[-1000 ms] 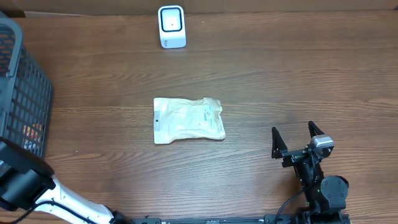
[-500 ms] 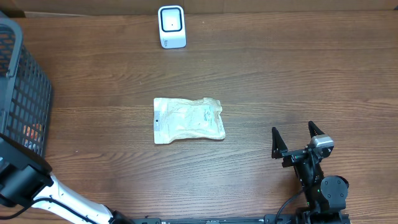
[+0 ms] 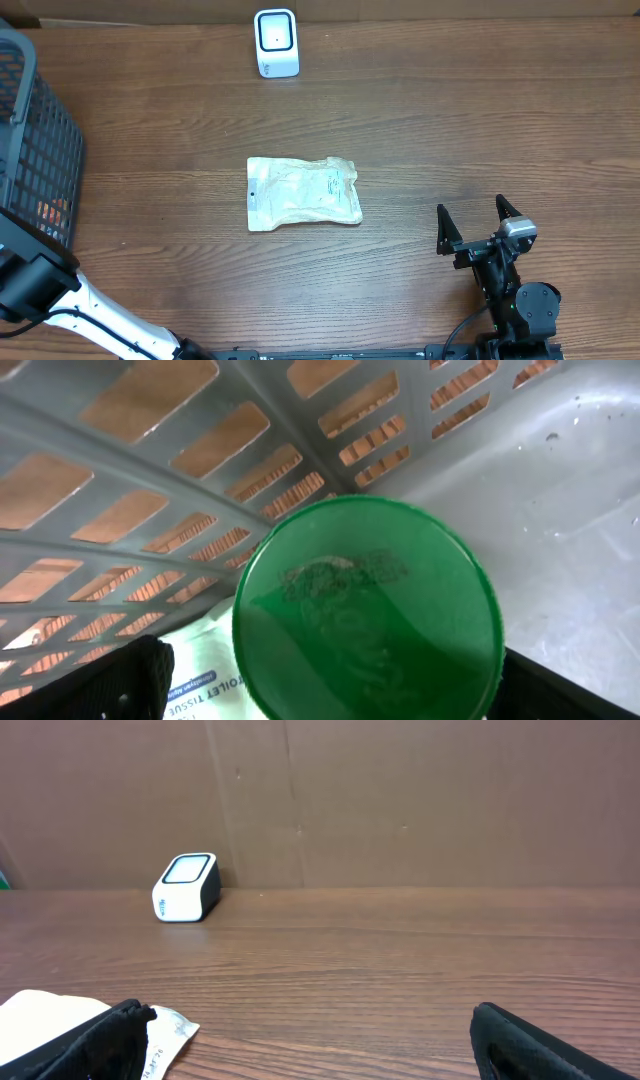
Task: Scan the item barcode
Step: 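Reach the left gripper into the basket and grasp the green-lidded jar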
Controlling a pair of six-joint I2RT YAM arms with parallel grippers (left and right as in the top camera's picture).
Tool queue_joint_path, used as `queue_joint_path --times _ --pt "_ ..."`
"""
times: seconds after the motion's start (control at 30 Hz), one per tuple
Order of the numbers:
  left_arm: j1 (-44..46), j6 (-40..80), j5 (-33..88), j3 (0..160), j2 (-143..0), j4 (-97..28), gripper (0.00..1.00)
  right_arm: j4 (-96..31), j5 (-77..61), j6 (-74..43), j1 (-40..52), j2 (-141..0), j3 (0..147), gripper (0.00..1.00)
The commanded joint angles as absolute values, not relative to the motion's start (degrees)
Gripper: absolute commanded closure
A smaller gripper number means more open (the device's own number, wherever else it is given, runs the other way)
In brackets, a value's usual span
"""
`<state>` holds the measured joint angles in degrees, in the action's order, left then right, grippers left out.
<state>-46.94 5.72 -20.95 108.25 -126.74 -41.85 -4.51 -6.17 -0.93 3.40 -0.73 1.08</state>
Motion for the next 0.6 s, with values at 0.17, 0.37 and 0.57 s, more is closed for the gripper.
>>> queue_joint_path --times 0.17,0.37,0.57 --pt "-47.3 4.8 -20.9 108.1 -131.0 -39.1 0.01 -4.2 -6.5 -1.3 3.2 -0.2 0.4 0.0" --pt "-47.3 4.9 -20.9 108.1 -131.1 -37.5 0.23 -4.2 -6.5 -1.3 3.2 -0.2 0.4 0.0" --pt "-47.1 4.9 -20.9 109.7 -131.1 -37.7 0.47 -4.2 -6.5 -1.3 3.2 -0.2 0.4 0.0"
